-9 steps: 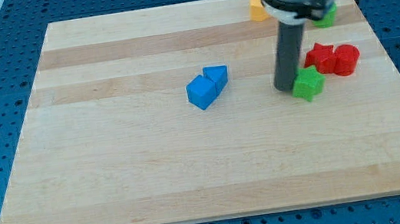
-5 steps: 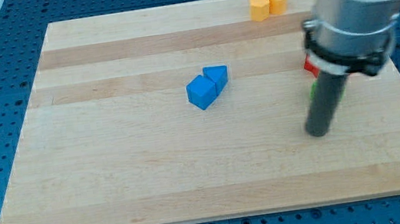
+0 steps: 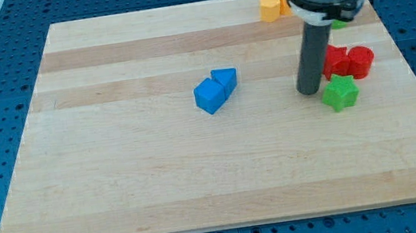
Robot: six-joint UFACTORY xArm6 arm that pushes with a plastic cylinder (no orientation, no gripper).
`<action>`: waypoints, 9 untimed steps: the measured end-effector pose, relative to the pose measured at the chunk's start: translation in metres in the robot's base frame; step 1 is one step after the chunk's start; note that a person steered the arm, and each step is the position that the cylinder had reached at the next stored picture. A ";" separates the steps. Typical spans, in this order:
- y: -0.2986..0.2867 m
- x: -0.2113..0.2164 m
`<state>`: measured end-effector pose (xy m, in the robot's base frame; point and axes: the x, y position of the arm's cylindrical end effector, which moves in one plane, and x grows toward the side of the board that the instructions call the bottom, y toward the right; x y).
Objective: Move the green star to the bottom right to the board
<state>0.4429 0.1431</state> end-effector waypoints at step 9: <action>-0.003 -0.011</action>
<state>0.4322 0.1405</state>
